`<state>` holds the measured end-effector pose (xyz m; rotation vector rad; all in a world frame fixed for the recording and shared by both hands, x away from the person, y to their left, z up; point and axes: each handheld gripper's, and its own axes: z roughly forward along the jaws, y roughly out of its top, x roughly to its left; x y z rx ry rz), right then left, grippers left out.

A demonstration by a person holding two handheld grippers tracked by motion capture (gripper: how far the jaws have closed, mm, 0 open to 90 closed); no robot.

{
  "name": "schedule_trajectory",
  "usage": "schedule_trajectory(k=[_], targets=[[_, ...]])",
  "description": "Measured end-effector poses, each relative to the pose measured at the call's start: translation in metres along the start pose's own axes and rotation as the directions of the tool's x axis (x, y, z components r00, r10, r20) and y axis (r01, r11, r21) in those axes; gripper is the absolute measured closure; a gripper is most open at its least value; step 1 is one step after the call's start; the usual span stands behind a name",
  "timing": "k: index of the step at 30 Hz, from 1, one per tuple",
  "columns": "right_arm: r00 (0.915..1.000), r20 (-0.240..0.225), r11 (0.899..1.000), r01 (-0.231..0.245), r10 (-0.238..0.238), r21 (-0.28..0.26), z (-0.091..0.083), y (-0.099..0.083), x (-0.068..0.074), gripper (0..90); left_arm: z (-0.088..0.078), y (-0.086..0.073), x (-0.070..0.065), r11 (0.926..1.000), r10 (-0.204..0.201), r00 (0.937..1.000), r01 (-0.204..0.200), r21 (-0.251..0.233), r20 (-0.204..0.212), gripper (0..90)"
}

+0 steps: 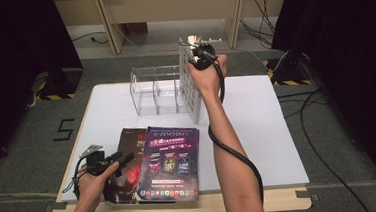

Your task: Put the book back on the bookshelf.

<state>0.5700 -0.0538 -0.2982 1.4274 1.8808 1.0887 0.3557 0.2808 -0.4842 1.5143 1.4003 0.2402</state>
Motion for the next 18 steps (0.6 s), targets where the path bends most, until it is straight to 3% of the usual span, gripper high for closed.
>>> schedule_trajectory(k=[3, 8, 18], targets=[[0.9999, 0.014, 1.0, 0.006, -0.007, 0.013, 0.0016, 0.0018, 0.0006, 68.4, 0.0001, 0.0, -0.0004, 1.0, 0.0, 1.0, 0.0, 0.0, 0.0, 35.4], [0.9996, 0.002, 0.999, -0.029, 0.029, 0.022, 0.002, 0.0022, -0.0011, 72.9, 0.0006, -0.0001, -0.0006, 1.0, 0.003, 1.0, -0.003, 0.001, 0.001, 35.3], [0.9977, 0.003, 0.998, -0.068, 0.068, -0.011, -0.0009, -0.003, -0.0035, 73.8, 0.0007, -0.0002, -0.0001, 1.0, 0.001, 1.0, -0.001, 0.0, 0.001, 35.3]])
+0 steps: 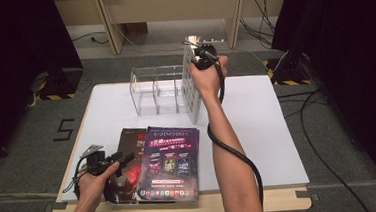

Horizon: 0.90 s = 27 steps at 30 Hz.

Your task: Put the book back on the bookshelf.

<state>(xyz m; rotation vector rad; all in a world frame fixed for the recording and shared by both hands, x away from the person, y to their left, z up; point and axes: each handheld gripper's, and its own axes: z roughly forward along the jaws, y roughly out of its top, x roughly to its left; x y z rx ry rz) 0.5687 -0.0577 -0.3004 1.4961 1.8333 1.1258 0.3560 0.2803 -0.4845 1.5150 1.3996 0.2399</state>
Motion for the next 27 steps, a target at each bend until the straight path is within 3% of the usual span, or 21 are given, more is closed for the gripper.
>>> schedule_trajectory(k=[6, 14, 21, 27], targets=[[0.9999, -0.017, 1.0, 0.0, 0.0, -0.02, -0.002, -0.002, 0.0, 74.0, 0.001, 0.0, 0.0, 1.0, 0.0, 1.0, 0.0, 0.002, -0.002, 35.4], [0.9999, 0.004, 0.999, -0.014, 0.014, -0.05, 0.003, -0.001, 0.004, 73.9, -0.001, 0.001, 0.002, 1.0, -0.004, 1.0, 0.004, -0.003, -0.001, 35.4], [0.9995, 0.009, 0.999, -0.029, 0.029, -0.032, 0.007, 0.004, 0.007, 73.8, -0.001, 0.001, 0.002, 1.0, -0.005, 1.0, 0.005, -0.004, 0.001, 35.4], [0.9975, 0.057, 0.999, -0.04, 0.041, -0.016, 0.011, 0.005, 0.006, 72.6, -0.001, 0.001, 0.001, 1.0, 0.0, 1.0, 0.0, -0.003, 0.002, 35.3]])
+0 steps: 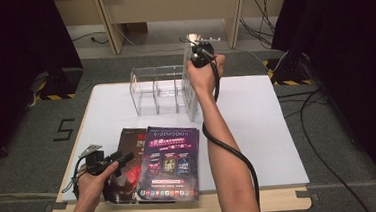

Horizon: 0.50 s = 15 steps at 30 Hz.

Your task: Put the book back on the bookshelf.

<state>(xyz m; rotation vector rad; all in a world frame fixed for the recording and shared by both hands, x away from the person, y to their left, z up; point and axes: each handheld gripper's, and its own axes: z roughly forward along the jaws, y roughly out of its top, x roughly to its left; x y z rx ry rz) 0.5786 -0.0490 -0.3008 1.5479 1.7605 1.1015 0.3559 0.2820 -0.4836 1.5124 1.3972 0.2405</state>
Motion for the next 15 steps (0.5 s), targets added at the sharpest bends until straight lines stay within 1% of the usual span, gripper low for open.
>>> schedule_trajectory(k=[3, 4, 6, 9, 13, 15], targets=[[0.9999, 0.014, 1.0, -0.001, 0.001, -0.003, -0.0001, -0.0003, -0.0012, 71.6, 0.0001, 0.0, -0.0007, 1.0, 0.0, 1.0, 0.0, -0.001, 0.0, 35.4], [0.9999, 0.013, 1.0, -0.009, 0.009, -0.022, -0.0008, -0.0009, -0.0024, 68.9, 0.0001, 0.0, -0.0007, 1.0, 0.0, 1.0, 0.0, -0.001, -0.001, 35.4], [0.9999, 0.012, 1.0, -0.011, 0.011, -0.03, -0.0014, -0.0008, -0.0027, 68.0, 0.0001, 0.0, -0.0006, 1.0, 0.001, 1.0, -0.001, -0.001, -0.002, 35.4], [0.9999, 0.007, 1.0, -0.009, 0.009, -0.023, -0.0026, -0.0004, -0.0032, 65.5, 0.001, -0.0005, -0.001, 1.0, -0.003, 1.0, 0.003, 0.0, 0.0, 35.3], [0.9999, -0.005, 1.0, -0.011, 0.011, 0.001, -0.0018, -0.0009, -0.0039, 61.5, 0.0007, -0.0002, -0.0014, 1.0, 0.0, 1.0, 0.0, -0.001, 0.001, 35.3], [0.9999, -0.008, 1.0, -0.015, 0.015, 0.002, -0.0024, -0.0011, -0.0039, 61.4, 0.0003, 0.0001, -0.0013, 1.0, 0.0, 1.0, 0.0, -0.004, 0.0, 35.4]])
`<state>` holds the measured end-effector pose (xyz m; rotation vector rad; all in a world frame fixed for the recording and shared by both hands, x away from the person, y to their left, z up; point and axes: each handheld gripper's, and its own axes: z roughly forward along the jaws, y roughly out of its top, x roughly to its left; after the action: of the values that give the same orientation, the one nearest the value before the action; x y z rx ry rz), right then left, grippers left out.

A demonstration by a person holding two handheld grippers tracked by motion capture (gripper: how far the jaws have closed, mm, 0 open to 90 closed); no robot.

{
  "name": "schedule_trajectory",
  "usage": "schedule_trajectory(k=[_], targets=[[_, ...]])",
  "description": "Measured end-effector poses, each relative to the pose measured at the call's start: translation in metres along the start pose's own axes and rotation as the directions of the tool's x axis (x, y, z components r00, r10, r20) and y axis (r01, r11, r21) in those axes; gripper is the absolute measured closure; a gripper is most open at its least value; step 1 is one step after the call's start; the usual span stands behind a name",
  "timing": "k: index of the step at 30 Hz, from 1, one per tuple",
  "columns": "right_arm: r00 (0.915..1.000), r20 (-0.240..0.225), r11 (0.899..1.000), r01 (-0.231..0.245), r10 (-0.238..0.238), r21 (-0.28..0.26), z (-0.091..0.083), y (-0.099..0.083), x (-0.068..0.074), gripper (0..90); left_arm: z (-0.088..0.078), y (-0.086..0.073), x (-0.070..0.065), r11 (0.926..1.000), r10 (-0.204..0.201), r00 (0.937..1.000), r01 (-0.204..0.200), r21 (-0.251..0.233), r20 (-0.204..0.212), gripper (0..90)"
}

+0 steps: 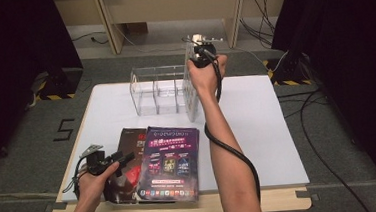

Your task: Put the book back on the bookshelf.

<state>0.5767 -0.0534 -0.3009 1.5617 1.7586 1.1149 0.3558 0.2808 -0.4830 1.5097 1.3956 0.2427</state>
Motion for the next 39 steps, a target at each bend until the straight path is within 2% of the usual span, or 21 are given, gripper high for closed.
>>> schedule_trajectory(k=[6, 9, 10, 12, 20, 39], targets=[[0.9998, -0.02, 1.0, -0.01, 0.01, -0.001, -0.004, -0.001, -0.001, 60.1, 0.001, 0.0, 0.0, 1.0, 0.002, 1.0, -0.002, 0.001, 0.001, 35.4], [0.9996, -0.026, 1.0, 0.009, -0.009, -0.011, -0.006, -0.003, -0.001, 57.5, 0.001, 0.0, 0.0, 1.0, 0.004, 1.0, -0.004, 0.001, 0.002, 35.4], [0.9994, -0.03, 1.0, 0.02, -0.02, -0.019, -0.008, -0.004, -0.002, 53.1, 0.001, 0.0, 0.0, 1.0, 0.005, 1.0, -0.005, 0.003, 0.002, 35.3], [0.9993, -0.022, 0.999, 0.029, -0.029, -0.026, -0.01, -0.005, -0.002, 51.1, 0.001, 0.0, -0.001, 1.0, 0.004, 1.0, -0.004, 0.003, 0.0, 35.4], [0.9983, -0.045, 0.998, 0.034, -0.036, -0.047, -0.021, -0.011, -0.002, 45.7, 0.001, 0.0, -0.002, 1.0, 0.005, 1.0, -0.005, 0.002, 0.001, 35.3], [0.9949, -0.08, 0.995, 0.055, -0.061, -0.083, -0.046, -0.031, -0.003, 42.3, 0.0, 0.0, -0.003, 1.0, 0.008, 1.0, -0.008, 0.0, -0.001, 35.1]])
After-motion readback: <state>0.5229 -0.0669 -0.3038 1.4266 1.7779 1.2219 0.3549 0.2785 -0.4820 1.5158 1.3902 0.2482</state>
